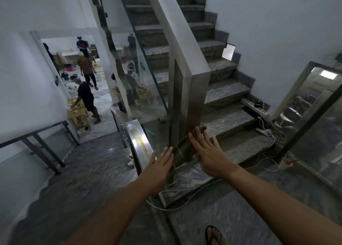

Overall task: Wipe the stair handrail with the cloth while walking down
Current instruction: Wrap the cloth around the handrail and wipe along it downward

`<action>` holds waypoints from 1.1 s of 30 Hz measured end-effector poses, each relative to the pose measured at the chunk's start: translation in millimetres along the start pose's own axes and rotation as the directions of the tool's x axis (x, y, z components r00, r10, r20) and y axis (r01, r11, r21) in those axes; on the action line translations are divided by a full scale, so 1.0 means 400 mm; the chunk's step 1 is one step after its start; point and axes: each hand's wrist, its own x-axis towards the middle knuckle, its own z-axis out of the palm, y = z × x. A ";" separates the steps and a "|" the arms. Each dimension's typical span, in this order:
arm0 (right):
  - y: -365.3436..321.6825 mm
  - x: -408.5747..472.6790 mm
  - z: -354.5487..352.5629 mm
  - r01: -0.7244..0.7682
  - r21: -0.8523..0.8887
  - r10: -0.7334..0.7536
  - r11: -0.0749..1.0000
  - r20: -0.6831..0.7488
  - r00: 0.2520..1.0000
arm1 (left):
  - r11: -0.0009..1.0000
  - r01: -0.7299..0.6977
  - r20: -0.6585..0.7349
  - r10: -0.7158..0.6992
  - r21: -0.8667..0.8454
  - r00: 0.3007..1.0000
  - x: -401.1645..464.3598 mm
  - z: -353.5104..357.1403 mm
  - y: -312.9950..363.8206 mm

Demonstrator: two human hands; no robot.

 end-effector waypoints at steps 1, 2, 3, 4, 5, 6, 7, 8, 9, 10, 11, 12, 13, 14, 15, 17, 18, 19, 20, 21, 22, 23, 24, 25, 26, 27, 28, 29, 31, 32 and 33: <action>0.000 -0.002 0.011 -0.008 0.008 0.007 1.000 0.026 1.000 | 1.000 -0.010 0.015 0.010 0.013 1.000 0.002 0.011 -0.004; 0.000 -0.004 0.020 -0.015 0.015 0.015 1.000 0.049 0.999 | 1.000 -0.001 0.024 0.001 0.017 1.000 0.003 0.020 -0.006; -0.001 -0.004 0.027 -0.023 0.020 0.021 1.000 0.069 0.997 | 1.000 0.006 0.022 -0.006 0.013 1.000 0.006 0.031 -0.006; -0.001 -0.004 0.032 -0.029 0.022 0.027 0.999 0.088 0.996 | 1.000 0.010 0.012 -0.010 0.007 1.000 0.008 0.040 -0.005; -0.001 -0.004 0.035 -0.033 0.023 0.031 0.999 0.113 0.993 | 1.000 0.013 0.003 -0.013 0.005 1.000 0.009 0.044 -0.004; -0.001 -0.006 0.038 -0.039 0.024 0.035 0.999 0.148 0.988 | 1.000 0.014 -0.011 -0.014 0.007 1.000 0.010 0.047 -0.004; -0.002 -0.008 0.039 -0.048 0.029 0.042 0.998 0.187 0.981 | 1.000 0.018 -0.025 -0.018 0.005 1.000 0.008 0.047 -0.004; -0.004 -0.012 0.037 -0.061 0.041 0.051 0.997 0.217 0.975 | 1.000 0.017 -0.031 -0.017 0.005 0.999 0.006 0.049 -0.006; -0.006 -0.015 0.034 -0.073 0.052 0.059 0.996 0.229 0.972 | 1.000 0.014 -0.033 -0.014 0.006 0.999 0.003 0.047 -0.009; -0.008 -0.016 0.031 -0.075 0.052 0.062 0.996 0.220 0.974 | 1.000 0.011 -0.038 -0.011 0.008 0.999 0.002 0.047 -0.014; -0.010 -0.017 0.025 -0.065 0.034 0.057 0.997 0.201 0.978 | 1.000 0.007 -0.046 -0.007 0.008 0.999 0.000 0.048 -0.021; -0.013 -0.018 0.019 -0.046 0.007 0.044 0.999 0.183 0.982 | 1.000 0.003 -0.055 -0.002 0.009 0.998 -0.006 0.047 -0.030; -0.017 -0.019 0.013 -0.026 -0.017 0.028 1.000 0.166 0.986 | 1.000 -0.004 -0.063 0.004 0.013 0.998 -0.011 0.046 -0.041; -0.023 -0.022 0.007 -0.011 -0.032 0.015 0.999 0.153 0.988 | 1.000 -0.010 -0.071 0.011 0.016 0.997 -0.017 0.045 -0.054; -0.031 -0.026 0.002 -0.006 -0.041 0.012 0.999 0.144 0.990 | 1.000 -0.013 -0.078 0.014 0.017 0.997 -0.022 0.043 -0.066; -0.053 -0.034 -0.003 -0.027 -0.054 0.035 0.998 0.144 0.989 | 1.000 0.008 -0.070 -0.007 0.012 0.998 -0.026 0.032 -0.080; -0.065 -0.037 -0.006 -0.045 -0.061 0.053 0.997 0.148 0.987 | 0.999 0.046 -0.051 -0.045 0.010 0.998 -0.024 0.024 -0.078; -0.074 -0.037 -0.008 -0.061 -0.067 0.071 0.996 0.156 0.985 | 0.994 0.105 -0.039 -0.104 0.013 0.994 -0.021 0.014 -0.065; -0.081 -0.035 -0.011 -0.076 -0.063 0.085 0.995 0.164 0.983 | 0.983 0.181 -0.054 -0.180 0.021 0.982 -0.018 0.007 -0.044; -0.085 -0.035 -0.014 -0.090 -0.036 0.095 0.995 0.166 0.982 | 0.965 0.262 -0.102 -0.259 0.014 0.961 -0.017 -0.001 -0.011; -0.087 -0.036 -0.015 -0.108 0.009 0.105 0.994 0.158 0.982 | 0.942 0.334 -0.162 -0.333 -0.022 0.929 -0.018 -0.004 0.029; -0.089 -0.040 -0.014 -0.129 0.059 0.120 0.990 0.139 0.983 | 0.918 0.390 -0.212 -0.397 -0.078 0.893 -0.021 0.001 0.070; -0.093 -0.047 -0.010 -0.156 0.100 0.144 0.983 0.115 0.983 | 0.895 0.424 -0.240 -0.446 -0.138 0.862 -0.023 0.016 0.109; -0.097 -0.054 -0.003 -0.185 0.122 0.175 0.975 0.093 0.980 | 0.875 0.442 -0.249 -0.481 -0.199 0.841 -0.026 0.028 0.139; -0.101 -0.062 0.005 -0.213 0.131 0.204 0.968 0.081 0.976 | 0.858 0.453 -0.237 -0.505 -0.243 0.830 -0.028 0.044 0.157; -0.105 -0.069 0.013 -0.234 0.134 0.224 0.963 0.087 0.971 | 0.844 0.466 -0.221 -0.524 -0.267 0.822 -0.029 0.060 0.164; -0.107 -0.070 0.021 -0.241 0.135 0.228 0.961 0.105 0.968 | 0.839 0.471 -0.215 -0.530 -0.271 0.820 -0.030 0.074 0.160; -0.105 -0.068 0.025 -0.232 0.124 0.217 0.965 0.129 0.968 | 0.839 0.473 -0.205 -0.530 -0.269 0.823 -0.029 0.082 0.150; -0.094 -0.051 0.024 -0.193 0.079 0.177 0.978 0.172 0.969 | 0.843 0.463 -0.155 -0.514 -0.276 0.844 -0.024 0.083 0.125; -0.087 -0.040 0.022 -0.181 0.065 0.166 0.981 0.186 0.968 | 0.847 0.451 -0.159 -0.504 -0.281 0.849 -0.022 0.080 0.111; -0.081 -0.029 0.021 -0.182 0.062 0.168 0.981 0.192 0.967 | 0.850 0.443 -0.170 -0.500 -0.285 0.849 -0.020 0.075 0.098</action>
